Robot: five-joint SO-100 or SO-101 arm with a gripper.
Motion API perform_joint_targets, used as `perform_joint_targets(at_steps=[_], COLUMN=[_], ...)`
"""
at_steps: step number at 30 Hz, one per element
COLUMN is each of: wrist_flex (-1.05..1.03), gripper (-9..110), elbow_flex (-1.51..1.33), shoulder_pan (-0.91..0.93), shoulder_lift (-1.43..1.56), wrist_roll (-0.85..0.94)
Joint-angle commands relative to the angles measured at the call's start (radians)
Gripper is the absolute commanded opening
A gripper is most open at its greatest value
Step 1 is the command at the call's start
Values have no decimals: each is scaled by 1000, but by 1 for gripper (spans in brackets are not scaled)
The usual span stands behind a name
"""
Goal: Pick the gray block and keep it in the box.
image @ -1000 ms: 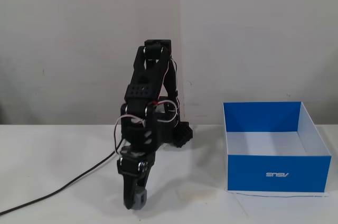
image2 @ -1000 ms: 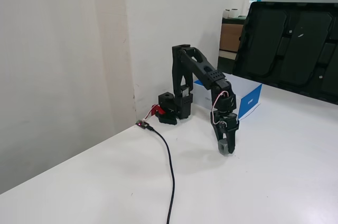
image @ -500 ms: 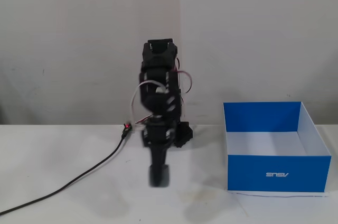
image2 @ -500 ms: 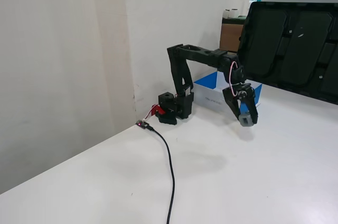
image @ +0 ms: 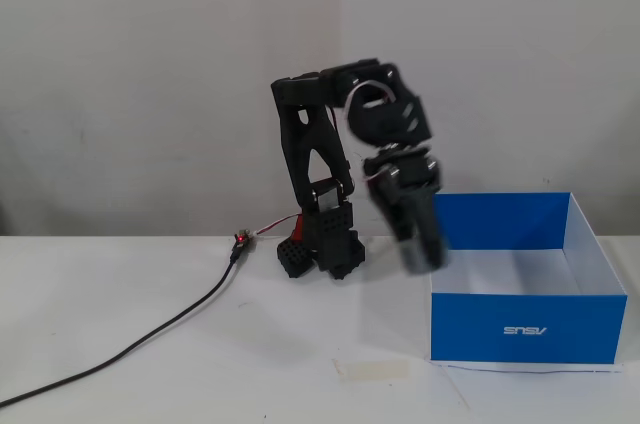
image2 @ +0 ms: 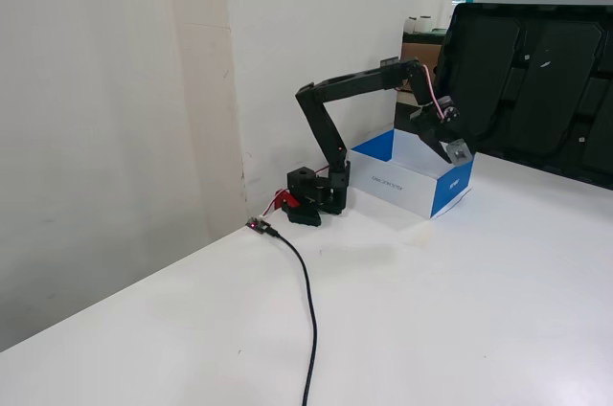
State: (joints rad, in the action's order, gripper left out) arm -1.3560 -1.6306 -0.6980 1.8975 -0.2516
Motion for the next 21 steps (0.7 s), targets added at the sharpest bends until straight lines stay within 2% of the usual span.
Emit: perform_joint_targets(at_steps=[1, 10, 18, 21], wrist_flex=[-48, -37, 40, 63], gripper=[8, 9, 10, 18], elbow_flex=[91, -18, -35, -37], shoulder_pan=[-187, -485, -565, -594], shoulder_lift=[97, 127, -38, -77], wrist_roll=[-6, -12, -32, -32])
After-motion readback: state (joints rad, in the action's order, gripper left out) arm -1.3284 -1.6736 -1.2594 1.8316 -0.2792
